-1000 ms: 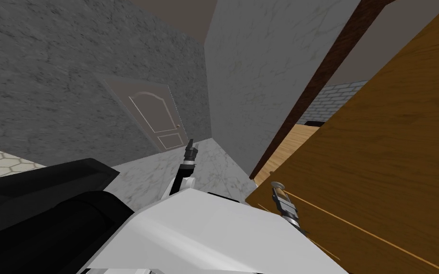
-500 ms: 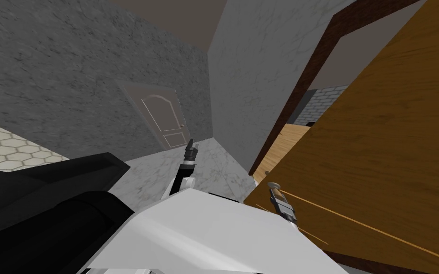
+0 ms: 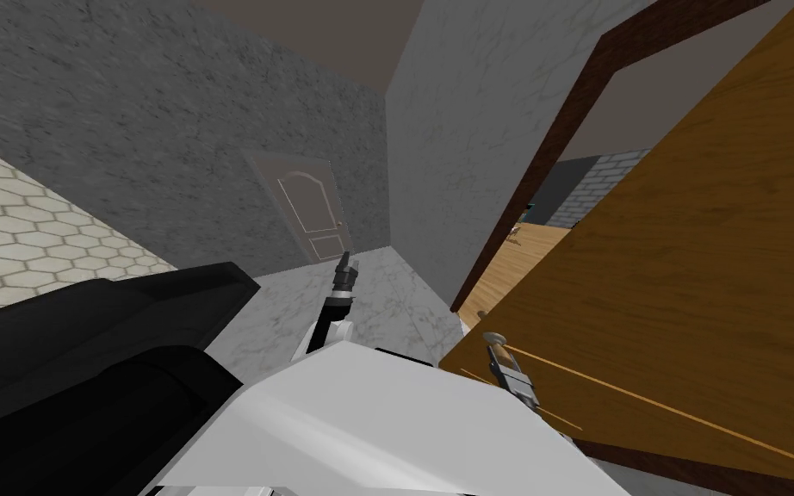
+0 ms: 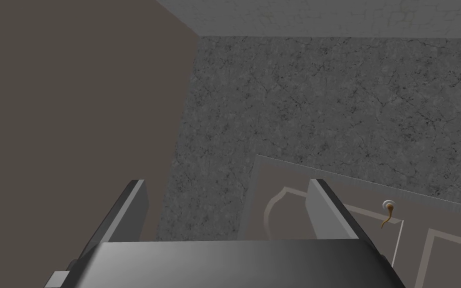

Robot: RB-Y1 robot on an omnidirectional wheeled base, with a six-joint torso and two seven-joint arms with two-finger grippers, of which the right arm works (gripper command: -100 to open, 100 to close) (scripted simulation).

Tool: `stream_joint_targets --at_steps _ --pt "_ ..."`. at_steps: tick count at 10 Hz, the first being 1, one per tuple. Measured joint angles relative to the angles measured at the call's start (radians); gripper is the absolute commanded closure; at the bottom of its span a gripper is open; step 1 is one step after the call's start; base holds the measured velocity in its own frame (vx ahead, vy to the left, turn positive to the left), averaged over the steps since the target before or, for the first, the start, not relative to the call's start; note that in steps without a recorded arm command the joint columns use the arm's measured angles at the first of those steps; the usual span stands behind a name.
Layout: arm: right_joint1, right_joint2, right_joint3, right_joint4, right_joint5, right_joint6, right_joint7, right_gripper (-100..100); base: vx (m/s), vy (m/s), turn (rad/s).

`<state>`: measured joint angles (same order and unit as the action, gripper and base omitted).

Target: Pull the door open

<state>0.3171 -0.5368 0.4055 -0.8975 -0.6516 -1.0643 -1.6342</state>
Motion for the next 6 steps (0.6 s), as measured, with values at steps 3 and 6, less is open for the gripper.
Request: stream_joint_targets --at_steps 3,6 --pt "0.022 -0.022 0.033 -0.003 0.018 -0.033 -0.021 100 -0.17 -0.031 0.074" --pt "0.021 -0.027 0.044 0.01 0.025 -0.048 -0.034 100 -0.191 -0.044 0.131"
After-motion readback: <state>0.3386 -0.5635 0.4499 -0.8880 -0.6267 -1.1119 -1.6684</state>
